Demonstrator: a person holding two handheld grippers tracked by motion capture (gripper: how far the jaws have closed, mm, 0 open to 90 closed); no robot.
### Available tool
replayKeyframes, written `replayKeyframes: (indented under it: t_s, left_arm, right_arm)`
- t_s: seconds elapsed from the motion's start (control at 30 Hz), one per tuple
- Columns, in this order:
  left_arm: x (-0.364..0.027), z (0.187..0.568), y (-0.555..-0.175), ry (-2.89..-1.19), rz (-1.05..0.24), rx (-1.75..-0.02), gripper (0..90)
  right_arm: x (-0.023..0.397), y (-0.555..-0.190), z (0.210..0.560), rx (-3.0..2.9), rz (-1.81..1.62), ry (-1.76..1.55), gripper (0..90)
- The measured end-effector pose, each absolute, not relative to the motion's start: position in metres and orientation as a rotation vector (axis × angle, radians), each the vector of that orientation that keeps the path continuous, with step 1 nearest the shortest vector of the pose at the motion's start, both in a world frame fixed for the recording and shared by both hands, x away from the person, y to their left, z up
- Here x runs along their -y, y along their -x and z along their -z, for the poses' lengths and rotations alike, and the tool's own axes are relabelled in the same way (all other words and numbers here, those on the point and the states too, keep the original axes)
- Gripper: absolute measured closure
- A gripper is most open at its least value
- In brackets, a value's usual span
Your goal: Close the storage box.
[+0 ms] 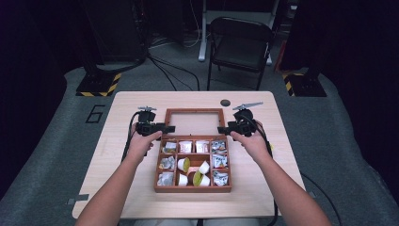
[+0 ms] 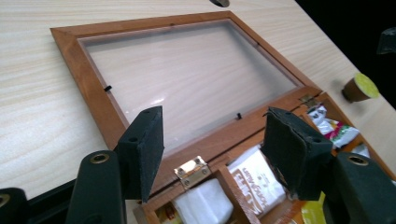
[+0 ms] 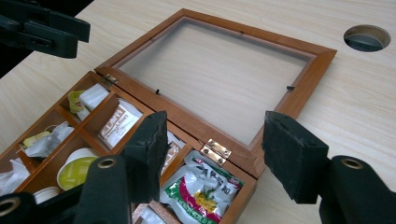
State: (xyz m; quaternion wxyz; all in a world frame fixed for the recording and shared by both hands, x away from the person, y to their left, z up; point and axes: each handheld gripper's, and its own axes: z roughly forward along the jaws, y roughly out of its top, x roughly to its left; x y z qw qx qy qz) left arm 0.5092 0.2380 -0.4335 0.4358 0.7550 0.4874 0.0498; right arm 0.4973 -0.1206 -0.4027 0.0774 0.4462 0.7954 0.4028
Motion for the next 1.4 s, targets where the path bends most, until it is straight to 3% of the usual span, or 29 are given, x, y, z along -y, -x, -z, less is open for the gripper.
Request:
replayKeyframes:
  t_s: [0.67,1.4]
  left_arm:
    - [-0.245,0.458,-0.536,-1.826,-0.091,-1.367,37.4]
    - [-0.242,0.464,-0.54,-1.839,-0.097,-1.368,36.9]
  right_arm:
    - [0.112,-0.525,0.439,-2.397,-1.169,-1.427,37.8]
    - [0.11,-0.54,0.457,-2.389,-1.113,-1.539,36.1]
